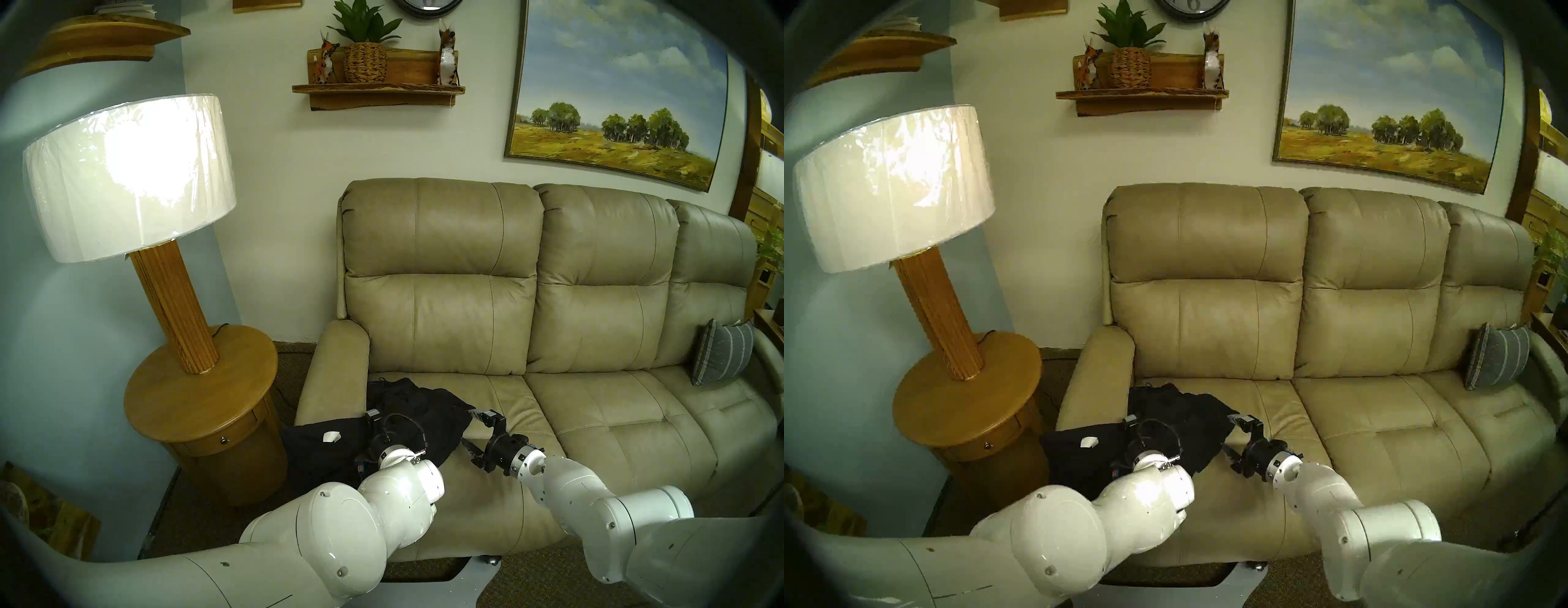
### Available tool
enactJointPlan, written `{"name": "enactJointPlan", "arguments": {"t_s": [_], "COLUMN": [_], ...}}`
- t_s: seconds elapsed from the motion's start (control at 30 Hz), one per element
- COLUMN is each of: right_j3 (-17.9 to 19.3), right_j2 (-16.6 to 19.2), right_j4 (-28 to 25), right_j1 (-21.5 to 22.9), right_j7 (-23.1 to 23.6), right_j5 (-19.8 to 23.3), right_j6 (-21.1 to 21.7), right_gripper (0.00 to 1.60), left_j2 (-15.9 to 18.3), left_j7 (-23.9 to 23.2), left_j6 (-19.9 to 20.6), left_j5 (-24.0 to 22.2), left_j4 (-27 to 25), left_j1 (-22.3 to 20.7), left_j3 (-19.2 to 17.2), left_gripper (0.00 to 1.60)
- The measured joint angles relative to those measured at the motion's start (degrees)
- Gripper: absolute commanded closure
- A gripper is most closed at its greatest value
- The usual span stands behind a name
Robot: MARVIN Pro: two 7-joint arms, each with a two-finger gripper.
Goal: Drape jacket on sofa arm
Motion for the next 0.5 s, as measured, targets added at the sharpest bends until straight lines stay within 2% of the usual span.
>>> {"name": "enactJointPlan", "arguments": {"t_s": [0.33, 0.5], "right_j3": [0.06, 0.22], "right_j2": [-0.91, -0.99], "right_j4": [0.08, 0.11], "right_j1": [-0.04, -0.04], "right_j7": [-0.11, -0.14], "right_j5": [-0.03, -0.03], "right_j6": [0.0, 0.01], "right_gripper": [0.0, 0.0], "left_j2": [-0.48, 0.29], "left_j7": [0.45, 2.92], "left_j6": [1.59, 3.07], "left_j5": [3.01, 3.48], "left_j4": [0.03, 0.01], "left_j1": [-0.43, 0.31], "left_j3": [3.27, 3.58], "left_gripper": [0.0, 0.0]}}
